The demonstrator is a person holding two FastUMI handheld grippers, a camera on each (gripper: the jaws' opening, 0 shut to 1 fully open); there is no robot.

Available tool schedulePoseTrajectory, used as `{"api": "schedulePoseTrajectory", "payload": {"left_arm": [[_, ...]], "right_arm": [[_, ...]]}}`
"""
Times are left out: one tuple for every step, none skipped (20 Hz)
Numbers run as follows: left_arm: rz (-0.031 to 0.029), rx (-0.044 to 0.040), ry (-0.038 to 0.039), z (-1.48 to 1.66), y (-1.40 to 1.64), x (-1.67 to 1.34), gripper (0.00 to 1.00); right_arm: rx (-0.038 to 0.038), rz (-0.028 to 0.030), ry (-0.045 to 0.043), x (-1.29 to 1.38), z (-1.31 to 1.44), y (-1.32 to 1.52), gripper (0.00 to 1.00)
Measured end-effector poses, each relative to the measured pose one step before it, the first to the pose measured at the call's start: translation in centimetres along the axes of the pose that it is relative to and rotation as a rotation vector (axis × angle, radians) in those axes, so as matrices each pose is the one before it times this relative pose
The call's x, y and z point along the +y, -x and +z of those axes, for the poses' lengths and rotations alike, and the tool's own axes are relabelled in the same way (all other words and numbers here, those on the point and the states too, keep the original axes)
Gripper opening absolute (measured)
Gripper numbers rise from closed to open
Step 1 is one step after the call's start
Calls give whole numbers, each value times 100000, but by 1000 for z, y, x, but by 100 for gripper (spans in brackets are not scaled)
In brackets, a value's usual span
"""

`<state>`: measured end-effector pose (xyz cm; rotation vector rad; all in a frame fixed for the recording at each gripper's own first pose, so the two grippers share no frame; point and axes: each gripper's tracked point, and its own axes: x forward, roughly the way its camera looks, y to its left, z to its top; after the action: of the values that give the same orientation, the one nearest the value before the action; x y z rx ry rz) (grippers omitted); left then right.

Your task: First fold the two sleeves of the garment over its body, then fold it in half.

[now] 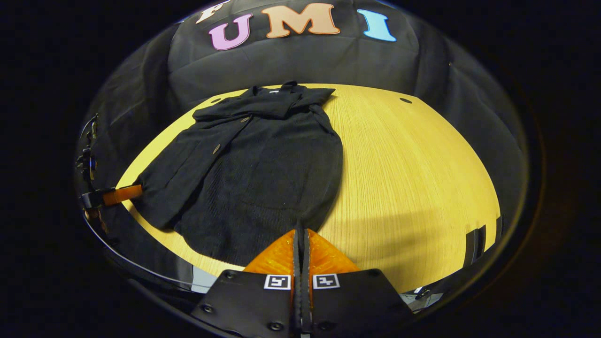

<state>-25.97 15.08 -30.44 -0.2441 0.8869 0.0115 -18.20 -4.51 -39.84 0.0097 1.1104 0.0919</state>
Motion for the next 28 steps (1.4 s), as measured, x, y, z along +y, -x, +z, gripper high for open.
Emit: {"api": "schedulePoseTrajectory", "payload": {"left_arm": [[573, 1133, 1346, 68, -16, 130, 0], [278, 561, 805, 174, -88, 183, 0], [437, 329, 544, 196, 52, 129, 0], [-560, -374, 527, 303, 292, -179, 0], [-1255, -957, 57, 676, 416, -332, 0], [-1207, -2462, -642, 1108, 341, -210, 0], [-115, -1923, -906, 1048, 432, -120, 0], [-892, -2092, -770, 1184, 218, -354, 0], [-520, -1372, 27, 1212, 273, -340, 0], [-567, -1003, 164, 1122, 136, -233, 0], [-527, -1384, 661, 1267, 202, -341, 0], [-578, -399, 430, 1049, 12, -501, 0], [-434, -1621, -437, 1228, 1, -365, 0], [121, -1682, -955, 1141, -264, -355, 0], [123, -1327, -1132, 1211, -217, -296, 0], [103, -740, -507, 1061, -99, -332, 0], [-1079, -1206, -393, 1206, -304, -598, 0], [-322, -1688, -615, 1293, -429, -272, 0], [60, -1283, -487, 1254, -515, -120, 0], [209, -1279, -26, 1123, -520, -66, 0], [1, -895, 60, 1053, -594, -224, 0], [-61, -876, 24, 987, -583, -95, 0], [430, -635, -268, 916, -558, 10, 0], [519, -875, -796, 1146, -817, 40, 0], [185, -1527, -726, 1018, -563, 58, 0], [526, -941, -558, 802, -619, 67, 0], [-51, -819, -258, 738, -601, -13, 0], [-243, -766, -38, 764, -566, -197, 0]], "right_arm": [[1541, 920, -1068, 86, 44, 203, 3], [-1378, 788, -1452, 188, 508, 199, 3], [-1254, 1315, -1609, 312, 680, 294, 3], [-2341, 1596, -1642, 502, 876, 347, 3], [-2283, 690, -611, 275, 916, 368, 3], [-2145, 976, 213, 301, 923, 519, 3], [-3052, 580, 231, 267, 1131, 555, 3], [-2982, 1026, 332, 402, 1208, 400, 3], [-2876, 819, -35, 344, 1228, 408, 3], [-2485, 1016, 22, 334, 1088, 330, 3], [-1018, 1269, 228, 369, 1111, 353, 2], [-2735, 433, 453, 92, 1333, -69, 2], [-1601, 967, 337, 182, 1109, 75, 3], [-1885, 1032, 226, 176, 1333, 131, 3], [-1471, 607, 378, 28, 1310, -82, 3], [-1341, 507, 286, -62, 1212, -116, 3], [-1158, 414, 64, -128, 1197, -197, 2], [-2285, 477, -396, -155, 1329, -344, 2], [-1246, 248, -621, -209, 1131, -256, 3], [-1247, 415, -759, -193, 1012, -216, 2], [-1509, 559, -838, -148, 1052, -172, 2], [-2267, 640, -893, 62, 1458, -300, 2], [-2268, 298, -442, -140, 1791, -561, 2], [-717, 300, 68, -88, 1156, -447, 2], [-1724, 349, 101, -134, 1119, -416, 2], [-1026, 175, 356, -148, 924, -484, 2], [-472, 346, 49, -92, 904, -401, 0], [-2494, 595, -257, 0, 1168, -553, 2]]}}
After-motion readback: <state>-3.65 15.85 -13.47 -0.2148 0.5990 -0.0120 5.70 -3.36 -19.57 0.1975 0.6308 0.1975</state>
